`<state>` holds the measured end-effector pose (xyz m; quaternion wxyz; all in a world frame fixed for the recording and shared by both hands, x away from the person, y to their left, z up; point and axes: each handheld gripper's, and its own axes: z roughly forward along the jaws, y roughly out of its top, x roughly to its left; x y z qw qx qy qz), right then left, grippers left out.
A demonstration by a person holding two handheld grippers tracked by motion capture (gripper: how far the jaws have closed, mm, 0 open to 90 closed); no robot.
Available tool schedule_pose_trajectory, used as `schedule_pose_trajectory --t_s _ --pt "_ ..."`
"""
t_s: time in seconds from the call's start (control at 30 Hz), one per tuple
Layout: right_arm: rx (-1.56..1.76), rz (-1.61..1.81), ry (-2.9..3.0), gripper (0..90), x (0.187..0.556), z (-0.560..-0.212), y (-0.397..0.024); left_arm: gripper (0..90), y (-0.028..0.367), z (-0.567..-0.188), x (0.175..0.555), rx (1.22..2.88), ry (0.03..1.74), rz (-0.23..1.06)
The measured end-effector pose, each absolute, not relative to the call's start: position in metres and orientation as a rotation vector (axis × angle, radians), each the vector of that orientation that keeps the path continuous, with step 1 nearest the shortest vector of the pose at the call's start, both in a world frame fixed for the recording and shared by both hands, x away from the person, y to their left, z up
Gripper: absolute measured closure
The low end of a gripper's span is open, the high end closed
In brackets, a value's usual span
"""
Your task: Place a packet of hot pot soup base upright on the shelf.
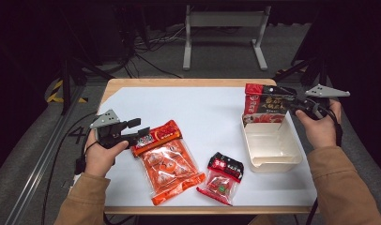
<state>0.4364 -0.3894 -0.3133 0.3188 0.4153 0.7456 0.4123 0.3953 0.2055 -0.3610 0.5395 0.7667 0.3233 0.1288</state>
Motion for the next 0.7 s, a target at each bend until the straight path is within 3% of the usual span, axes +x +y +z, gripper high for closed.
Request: schedule_pose_trajectory --t_s 0.27,0.7 --pt "1.108 1.119 1.902 34.8 0.421 -0.306 -0.388 43.1 0.204 -0.361 0.394 1.824 0.77 0.303" --pt "1.076 1.207 1.898 28.5 0.378 -0.305 -0.376 40.6 0.206 -0.362 0.388 1.828 0.772 0.306"
